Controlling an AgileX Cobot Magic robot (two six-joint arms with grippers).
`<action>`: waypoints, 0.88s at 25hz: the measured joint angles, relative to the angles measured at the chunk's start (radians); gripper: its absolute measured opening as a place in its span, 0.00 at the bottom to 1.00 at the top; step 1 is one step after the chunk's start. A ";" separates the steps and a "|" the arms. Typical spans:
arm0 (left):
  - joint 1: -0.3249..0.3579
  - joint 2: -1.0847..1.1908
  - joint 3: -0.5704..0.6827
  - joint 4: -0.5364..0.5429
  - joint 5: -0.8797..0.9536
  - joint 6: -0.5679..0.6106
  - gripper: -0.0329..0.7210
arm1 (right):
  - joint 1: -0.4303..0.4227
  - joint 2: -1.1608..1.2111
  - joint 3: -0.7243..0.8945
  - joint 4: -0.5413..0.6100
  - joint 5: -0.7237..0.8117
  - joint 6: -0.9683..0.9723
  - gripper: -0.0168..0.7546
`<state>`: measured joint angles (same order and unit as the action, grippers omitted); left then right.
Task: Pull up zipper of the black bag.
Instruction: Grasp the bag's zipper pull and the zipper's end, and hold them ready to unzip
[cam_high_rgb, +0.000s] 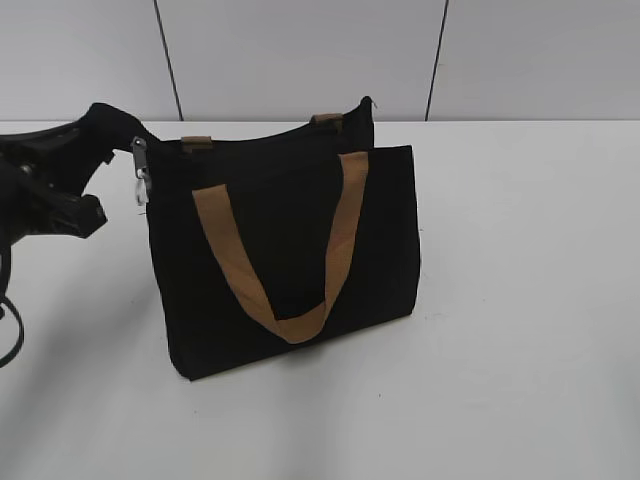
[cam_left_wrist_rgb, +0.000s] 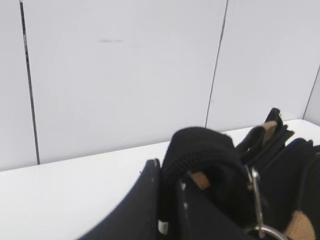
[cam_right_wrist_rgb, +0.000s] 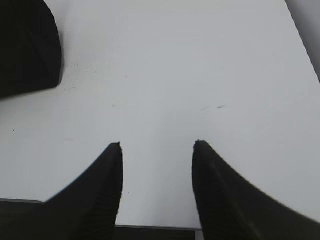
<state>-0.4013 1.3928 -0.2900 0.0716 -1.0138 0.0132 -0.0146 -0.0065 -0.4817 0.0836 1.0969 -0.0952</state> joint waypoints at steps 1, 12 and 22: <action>0.000 -0.021 0.001 0.000 0.018 0.000 0.06 | 0.000 0.000 0.000 0.000 0.000 0.000 0.49; 0.000 -0.154 -0.050 0.036 0.197 0.003 0.06 | 0.000 0.000 0.000 0.000 0.000 0.000 0.49; 0.000 -0.160 -0.156 0.044 0.389 -0.005 0.06 | 0.000 0.000 0.000 0.000 0.000 0.000 0.49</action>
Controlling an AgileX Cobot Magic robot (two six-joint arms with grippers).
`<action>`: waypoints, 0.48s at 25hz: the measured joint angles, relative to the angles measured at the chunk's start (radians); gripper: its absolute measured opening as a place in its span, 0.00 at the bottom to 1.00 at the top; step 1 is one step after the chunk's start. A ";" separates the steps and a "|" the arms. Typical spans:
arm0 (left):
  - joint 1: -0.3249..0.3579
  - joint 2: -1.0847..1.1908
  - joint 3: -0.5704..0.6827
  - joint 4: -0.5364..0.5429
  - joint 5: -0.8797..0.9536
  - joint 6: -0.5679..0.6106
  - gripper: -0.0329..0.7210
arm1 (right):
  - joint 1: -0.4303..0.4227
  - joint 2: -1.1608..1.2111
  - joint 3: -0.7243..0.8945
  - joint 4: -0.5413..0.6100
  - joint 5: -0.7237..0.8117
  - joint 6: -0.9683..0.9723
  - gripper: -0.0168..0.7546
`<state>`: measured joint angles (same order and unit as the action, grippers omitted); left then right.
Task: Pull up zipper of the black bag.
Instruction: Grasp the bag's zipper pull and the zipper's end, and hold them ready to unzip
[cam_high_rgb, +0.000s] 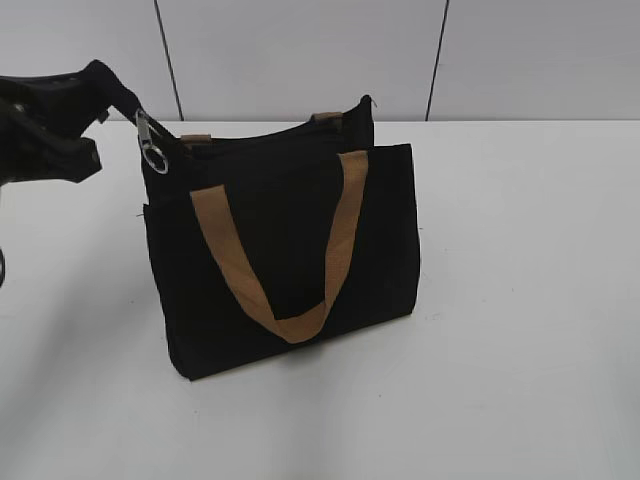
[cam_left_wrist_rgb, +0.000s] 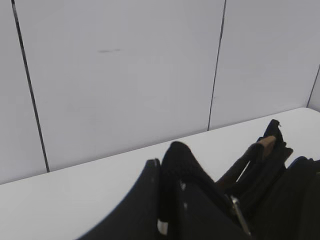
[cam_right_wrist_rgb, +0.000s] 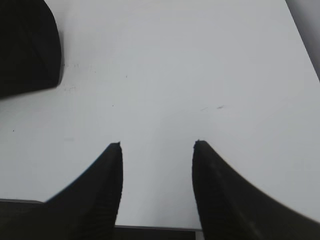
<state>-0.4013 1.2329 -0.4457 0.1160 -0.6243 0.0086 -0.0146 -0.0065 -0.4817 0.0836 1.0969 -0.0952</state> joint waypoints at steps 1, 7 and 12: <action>0.000 0.000 -0.004 0.000 0.011 -0.003 0.06 | 0.000 0.000 0.000 0.000 0.000 0.000 0.49; 0.000 -0.001 -0.011 0.003 0.061 -0.056 0.06 | 0.000 0.033 0.000 0.067 0.000 -0.007 0.49; 0.000 -0.031 -0.033 0.032 0.187 -0.104 0.06 | 0.000 0.233 -0.012 0.251 -0.048 -0.170 0.49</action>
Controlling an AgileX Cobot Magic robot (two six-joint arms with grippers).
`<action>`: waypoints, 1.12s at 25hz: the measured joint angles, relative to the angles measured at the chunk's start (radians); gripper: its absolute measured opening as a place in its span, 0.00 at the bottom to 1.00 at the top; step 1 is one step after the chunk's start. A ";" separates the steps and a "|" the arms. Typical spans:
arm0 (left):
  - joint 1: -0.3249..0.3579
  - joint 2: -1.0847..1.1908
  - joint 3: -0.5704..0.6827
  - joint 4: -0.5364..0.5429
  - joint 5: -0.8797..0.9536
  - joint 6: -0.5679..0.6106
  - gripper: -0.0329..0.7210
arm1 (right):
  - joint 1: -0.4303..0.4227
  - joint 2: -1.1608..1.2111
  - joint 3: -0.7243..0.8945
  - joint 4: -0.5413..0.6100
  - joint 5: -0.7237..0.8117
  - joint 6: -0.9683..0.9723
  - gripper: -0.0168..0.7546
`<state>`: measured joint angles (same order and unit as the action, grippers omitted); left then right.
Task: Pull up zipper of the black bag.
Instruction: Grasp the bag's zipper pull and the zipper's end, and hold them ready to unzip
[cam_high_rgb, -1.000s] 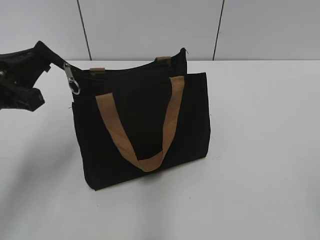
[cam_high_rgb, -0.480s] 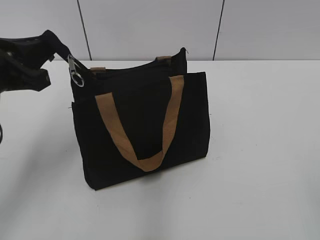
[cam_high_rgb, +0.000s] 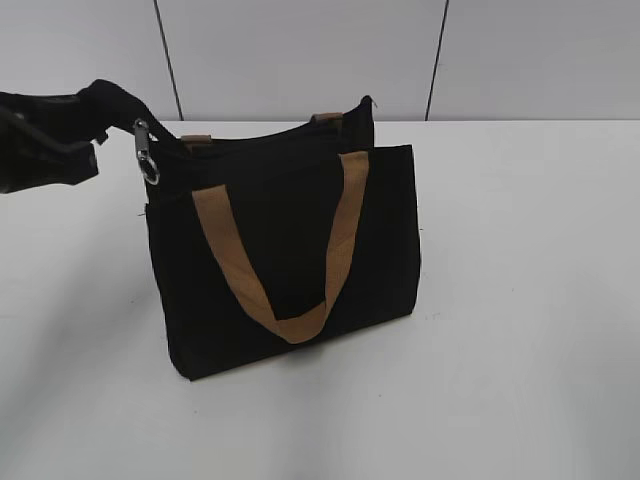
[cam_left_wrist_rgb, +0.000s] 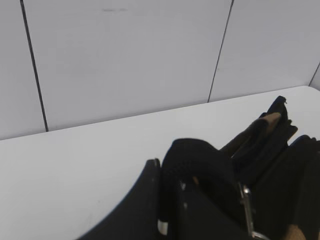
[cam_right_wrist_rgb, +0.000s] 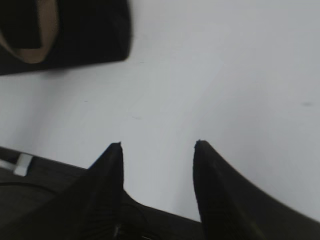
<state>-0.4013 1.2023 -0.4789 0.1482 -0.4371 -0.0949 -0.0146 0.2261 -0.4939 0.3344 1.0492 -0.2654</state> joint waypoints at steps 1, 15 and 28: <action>0.000 -0.006 -0.008 0.001 0.022 -0.001 0.06 | 0.000 0.051 -0.008 0.065 -0.025 -0.051 0.49; 0.000 -0.027 -0.021 0.003 0.056 -0.005 0.06 | 0.236 0.763 -0.124 0.716 -0.206 -0.923 0.49; 0.000 -0.027 -0.021 0.003 0.056 -0.005 0.06 | 0.520 1.255 -0.488 0.877 -0.370 -1.227 0.49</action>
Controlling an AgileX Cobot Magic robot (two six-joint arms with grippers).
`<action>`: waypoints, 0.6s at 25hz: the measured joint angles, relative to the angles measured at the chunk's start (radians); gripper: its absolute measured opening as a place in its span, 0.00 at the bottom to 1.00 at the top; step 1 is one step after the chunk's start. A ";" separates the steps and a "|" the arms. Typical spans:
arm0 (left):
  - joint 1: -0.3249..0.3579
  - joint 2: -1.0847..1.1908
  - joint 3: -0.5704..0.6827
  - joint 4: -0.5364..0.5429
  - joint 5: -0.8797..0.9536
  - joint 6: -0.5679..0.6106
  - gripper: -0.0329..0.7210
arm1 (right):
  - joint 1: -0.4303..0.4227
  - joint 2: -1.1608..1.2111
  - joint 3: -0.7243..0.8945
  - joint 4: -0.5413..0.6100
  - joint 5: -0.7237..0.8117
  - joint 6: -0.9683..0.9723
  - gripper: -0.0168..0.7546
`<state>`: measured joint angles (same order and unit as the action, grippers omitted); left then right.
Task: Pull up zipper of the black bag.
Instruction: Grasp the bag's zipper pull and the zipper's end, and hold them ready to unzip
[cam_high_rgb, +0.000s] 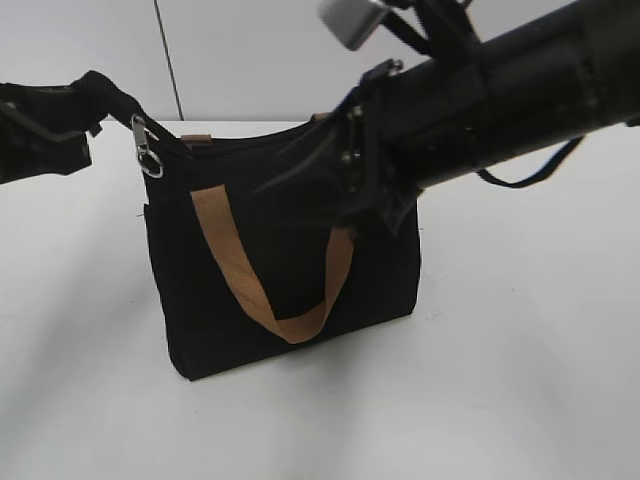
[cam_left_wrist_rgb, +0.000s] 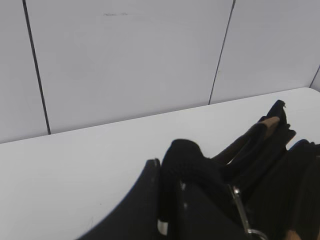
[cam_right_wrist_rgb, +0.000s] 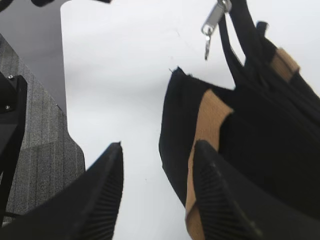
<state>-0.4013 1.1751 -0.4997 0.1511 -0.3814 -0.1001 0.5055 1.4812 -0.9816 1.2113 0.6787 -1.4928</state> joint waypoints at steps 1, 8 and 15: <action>0.000 0.000 0.000 0.000 0.000 0.000 0.06 | 0.017 0.033 -0.020 0.023 -0.005 -0.024 0.49; 0.000 0.000 0.000 0.000 0.000 0.000 0.06 | 0.104 0.219 -0.177 0.097 -0.007 -0.094 0.49; 0.000 0.000 0.000 0.000 0.000 0.000 0.06 | 0.113 0.326 -0.266 0.102 -0.043 -0.098 0.49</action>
<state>-0.4013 1.1751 -0.4997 0.1511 -0.3814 -0.1001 0.6181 1.8068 -1.2475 1.3130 0.6360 -1.5906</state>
